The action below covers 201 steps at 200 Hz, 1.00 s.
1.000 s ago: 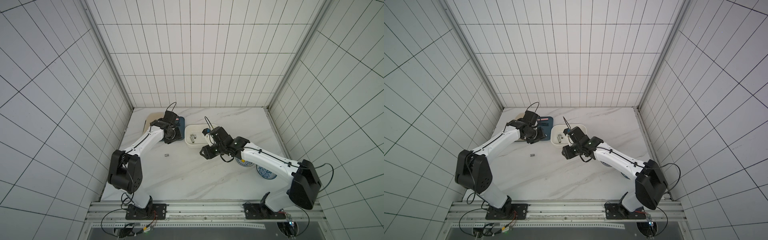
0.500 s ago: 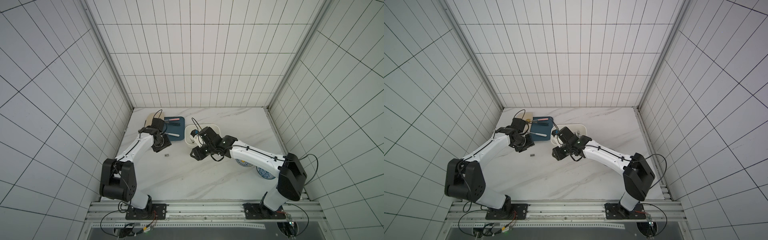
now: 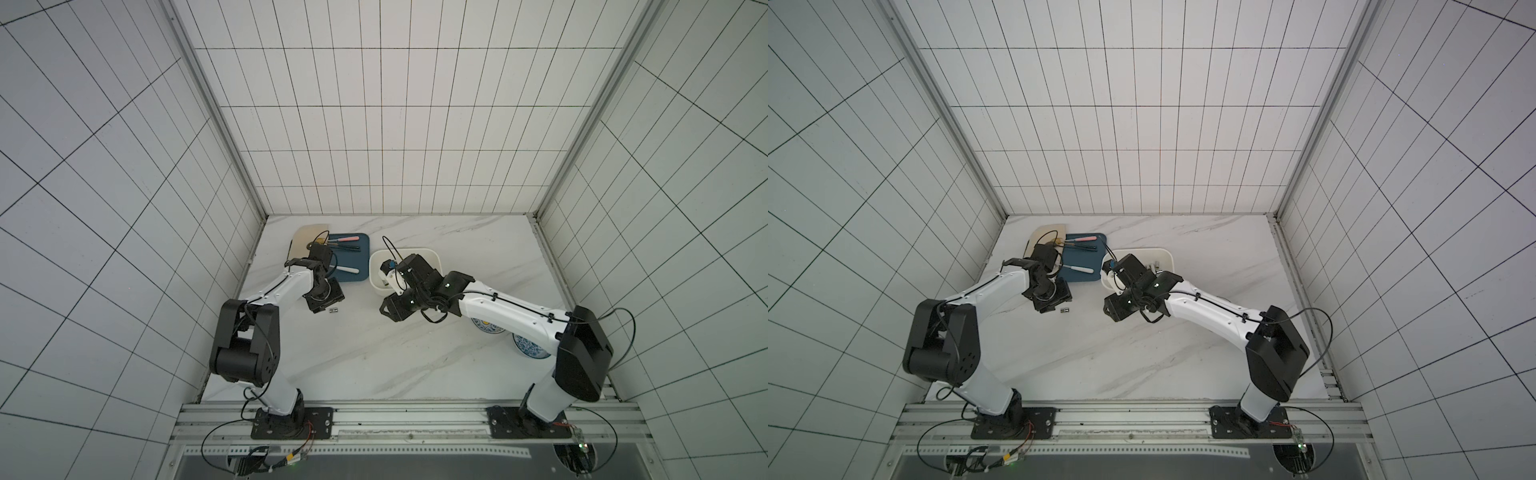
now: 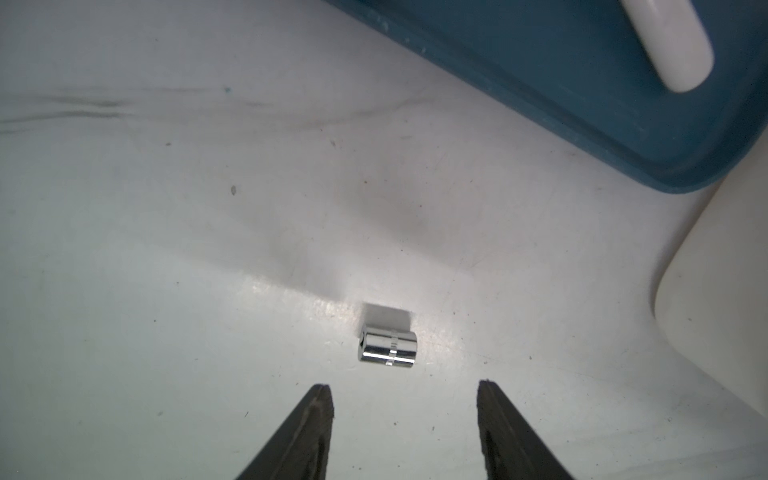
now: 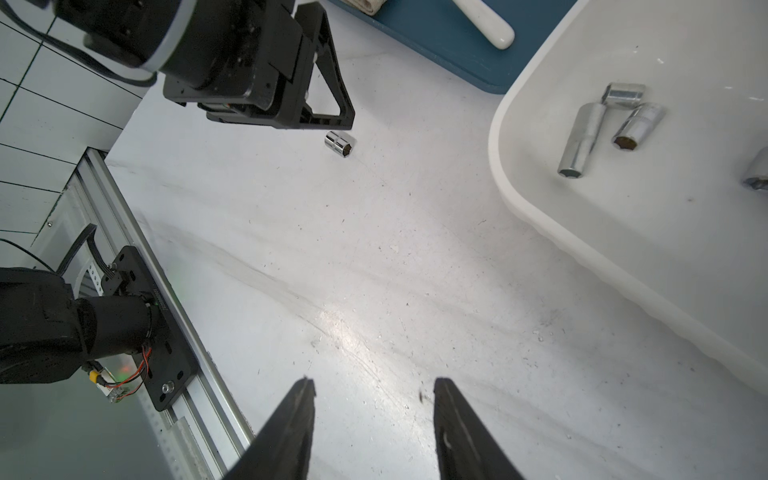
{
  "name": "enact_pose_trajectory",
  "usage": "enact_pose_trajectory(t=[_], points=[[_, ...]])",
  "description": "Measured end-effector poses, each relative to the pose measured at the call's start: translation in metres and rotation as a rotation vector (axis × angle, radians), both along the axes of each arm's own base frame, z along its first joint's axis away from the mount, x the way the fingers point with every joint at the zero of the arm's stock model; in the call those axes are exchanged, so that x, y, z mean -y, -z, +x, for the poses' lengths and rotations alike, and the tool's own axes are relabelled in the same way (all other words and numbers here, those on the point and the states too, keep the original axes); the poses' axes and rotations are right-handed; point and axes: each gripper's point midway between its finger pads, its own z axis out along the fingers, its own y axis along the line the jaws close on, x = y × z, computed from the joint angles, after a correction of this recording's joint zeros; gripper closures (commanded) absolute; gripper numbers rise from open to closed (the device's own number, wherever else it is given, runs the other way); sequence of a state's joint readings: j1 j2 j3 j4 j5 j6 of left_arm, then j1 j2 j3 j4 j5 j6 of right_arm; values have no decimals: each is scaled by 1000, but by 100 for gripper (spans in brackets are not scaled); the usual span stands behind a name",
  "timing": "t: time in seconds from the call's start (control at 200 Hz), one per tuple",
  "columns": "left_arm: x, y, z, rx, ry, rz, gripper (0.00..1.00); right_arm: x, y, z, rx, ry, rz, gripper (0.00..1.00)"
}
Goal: Put the socket on the desktop into the storage box
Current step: Pick up the socket head from the center of the board.
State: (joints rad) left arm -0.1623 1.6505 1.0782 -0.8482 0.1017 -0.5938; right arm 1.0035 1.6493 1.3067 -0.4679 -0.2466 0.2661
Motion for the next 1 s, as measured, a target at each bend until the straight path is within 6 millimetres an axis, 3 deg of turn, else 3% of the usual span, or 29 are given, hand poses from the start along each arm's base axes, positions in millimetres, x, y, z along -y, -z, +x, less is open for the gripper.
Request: enact_pose_trajectory(t=[0.325, 1.004], points=[[0, 16, -3, -48, 15, 10, 48, -1, -1, 2, 9, 4, 11, 51], [3, 28, -5, -106, 59, 26, 57, 6, 4, 3, 15, 33, 5, 51]])
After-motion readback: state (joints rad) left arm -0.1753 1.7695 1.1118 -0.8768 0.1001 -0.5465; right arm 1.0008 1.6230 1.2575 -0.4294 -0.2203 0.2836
